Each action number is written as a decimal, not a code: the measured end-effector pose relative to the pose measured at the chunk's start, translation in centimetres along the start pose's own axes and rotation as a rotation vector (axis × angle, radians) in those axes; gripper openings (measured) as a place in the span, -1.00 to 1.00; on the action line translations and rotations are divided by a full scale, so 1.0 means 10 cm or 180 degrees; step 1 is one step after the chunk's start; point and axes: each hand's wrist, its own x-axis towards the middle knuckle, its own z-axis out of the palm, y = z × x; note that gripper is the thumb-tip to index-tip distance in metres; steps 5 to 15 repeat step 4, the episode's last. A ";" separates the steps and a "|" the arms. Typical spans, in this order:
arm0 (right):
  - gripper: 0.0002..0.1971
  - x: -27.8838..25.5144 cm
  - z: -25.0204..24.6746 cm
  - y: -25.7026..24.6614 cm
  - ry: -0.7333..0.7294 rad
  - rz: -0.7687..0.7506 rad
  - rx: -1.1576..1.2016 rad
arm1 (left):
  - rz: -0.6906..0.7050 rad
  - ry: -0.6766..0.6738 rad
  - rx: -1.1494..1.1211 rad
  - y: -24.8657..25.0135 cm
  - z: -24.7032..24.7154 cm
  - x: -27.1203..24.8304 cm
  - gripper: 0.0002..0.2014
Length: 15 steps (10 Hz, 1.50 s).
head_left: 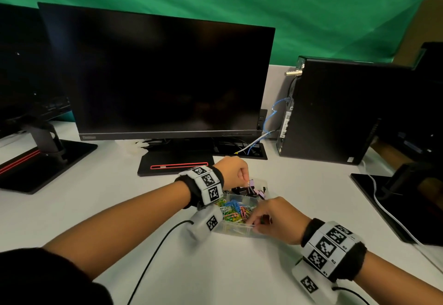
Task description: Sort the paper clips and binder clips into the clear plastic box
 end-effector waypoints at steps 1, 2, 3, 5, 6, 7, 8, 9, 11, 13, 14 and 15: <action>-0.78 -0.03 -0.01 -0.01 0.0016 -0.0010 0.0062 | -0.0094 -0.0205 0.0138 0.01 0.07 0.13 -0.81; -0.76 -0.07 0.00 0.00 0.0074 -0.0027 0.0048 | -0.0122 -0.0295 0.0268 0.00 0.08 0.13 -0.77; -0.73 -0.11 0.00 0.03 0.0192 -0.0054 0.0032 | -0.0031 -0.0297 0.0274 -0.05 -0.02 0.04 -0.73; -0.73 -0.26 -0.01 0.05 0.0289 0.0060 0.0200 | 0.0097 -0.0283 0.0232 -0.08 -0.15 -0.25 -0.74; -0.73 -0.26 -0.01 0.05 0.0289 0.0060 0.0200 | 0.0097 -0.0283 0.0232 -0.08 -0.15 -0.25 -0.74; -0.73 -0.26 -0.01 0.05 0.0289 0.0060 0.0200 | 0.0097 -0.0283 0.0232 -0.08 -0.15 -0.25 -0.74; -0.73 -0.26 -0.01 0.05 0.0289 0.0060 0.0200 | 0.0097 -0.0283 0.0232 -0.08 -0.15 -0.25 -0.74; -0.73 -0.26 -0.01 0.05 0.0289 0.0060 0.0200 | 0.0097 -0.0283 0.0232 -0.08 -0.15 -0.25 -0.74; -0.73 -0.26 -0.01 0.05 0.0289 0.0060 0.0200 | 0.0097 -0.0283 0.0232 -0.08 -0.15 -0.25 -0.74; -0.73 -0.26 -0.01 0.05 0.0289 0.0060 0.0200 | 0.0097 -0.0283 0.0232 -0.08 -0.15 -0.25 -0.74; -0.73 -0.26 -0.01 0.05 0.0289 0.0060 0.0200 | 0.0097 -0.0283 0.0232 -0.08 -0.15 -0.25 -0.74; -0.73 -0.26 -0.01 0.05 0.0289 0.0060 0.0200 | 0.0097 -0.0283 0.0232 -0.08 -0.15 -0.25 -0.74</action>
